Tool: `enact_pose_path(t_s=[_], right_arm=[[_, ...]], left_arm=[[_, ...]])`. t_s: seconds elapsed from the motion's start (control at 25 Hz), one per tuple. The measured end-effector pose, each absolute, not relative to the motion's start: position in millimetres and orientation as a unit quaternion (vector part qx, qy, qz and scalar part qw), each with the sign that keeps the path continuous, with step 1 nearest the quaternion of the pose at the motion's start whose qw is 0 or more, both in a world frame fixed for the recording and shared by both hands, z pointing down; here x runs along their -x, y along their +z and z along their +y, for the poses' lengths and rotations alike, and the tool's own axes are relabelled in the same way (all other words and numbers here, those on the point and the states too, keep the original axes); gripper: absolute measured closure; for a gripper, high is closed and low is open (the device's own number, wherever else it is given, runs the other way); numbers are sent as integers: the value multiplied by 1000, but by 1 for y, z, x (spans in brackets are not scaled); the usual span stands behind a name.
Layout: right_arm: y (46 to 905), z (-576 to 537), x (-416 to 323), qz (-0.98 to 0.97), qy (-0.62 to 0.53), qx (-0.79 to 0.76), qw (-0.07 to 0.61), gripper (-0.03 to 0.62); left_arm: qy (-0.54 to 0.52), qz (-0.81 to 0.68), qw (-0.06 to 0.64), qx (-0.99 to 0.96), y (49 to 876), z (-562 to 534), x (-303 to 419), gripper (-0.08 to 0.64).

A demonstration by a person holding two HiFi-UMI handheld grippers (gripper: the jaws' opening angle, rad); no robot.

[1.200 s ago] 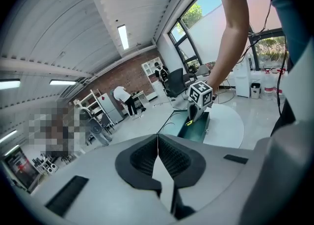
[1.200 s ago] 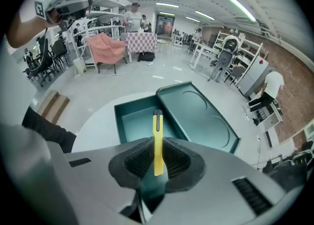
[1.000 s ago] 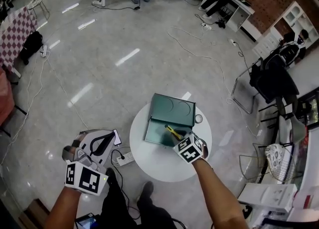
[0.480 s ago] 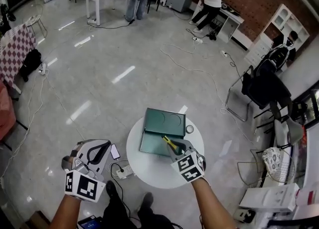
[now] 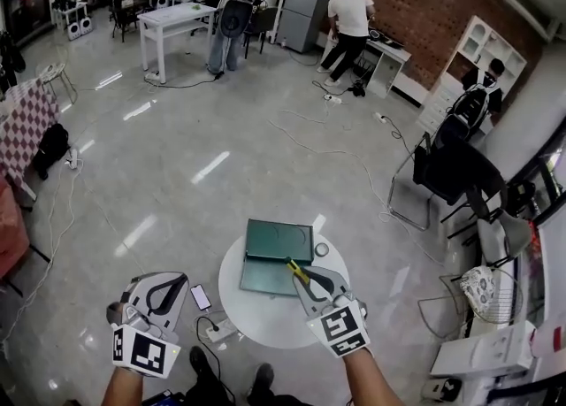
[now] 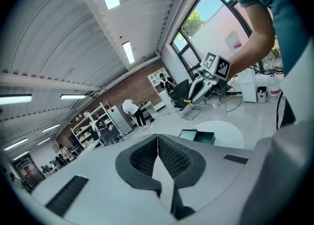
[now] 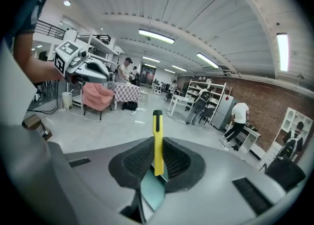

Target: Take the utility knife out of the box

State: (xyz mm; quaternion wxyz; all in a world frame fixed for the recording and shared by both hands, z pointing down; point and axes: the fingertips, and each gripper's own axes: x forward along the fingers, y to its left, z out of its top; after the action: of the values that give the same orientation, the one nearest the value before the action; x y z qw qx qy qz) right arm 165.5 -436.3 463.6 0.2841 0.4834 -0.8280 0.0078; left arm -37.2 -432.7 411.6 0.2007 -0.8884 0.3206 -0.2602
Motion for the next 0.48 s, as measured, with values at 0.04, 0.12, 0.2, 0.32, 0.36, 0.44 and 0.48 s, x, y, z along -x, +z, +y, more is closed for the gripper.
enact_pose_path(t_s=[0.04,0.12,0.2,0.32,0.36,0.44,0.48], right_arm=[[450,-428,-166,-829,1,-487,274,523],[424,-411,-169,-831,-18,-493,256,523],[400,-394,-169,-832,-36,-499,239,523],[371,-374,-169,-832,-60,-505,222,523],[363,-367,-169,-832,-66,-507,218,523],[349,-354,-171,-832,-80,-506,214,523],[343,-350,-171,-831,-86,-506,213,523]], left_arm=[[-258,323,203,888,404,-427,37,540],[-254,327,209,886,388,-414,36,540],[-251,332,213,884,375,-404,36,540],[-244,337,215,884,362,-391,36,540],[-241,337,215,884,358,-385,35,540],[-239,335,221,884,350,-376,31,540],[-237,334,222,885,347,-372,30,540]])
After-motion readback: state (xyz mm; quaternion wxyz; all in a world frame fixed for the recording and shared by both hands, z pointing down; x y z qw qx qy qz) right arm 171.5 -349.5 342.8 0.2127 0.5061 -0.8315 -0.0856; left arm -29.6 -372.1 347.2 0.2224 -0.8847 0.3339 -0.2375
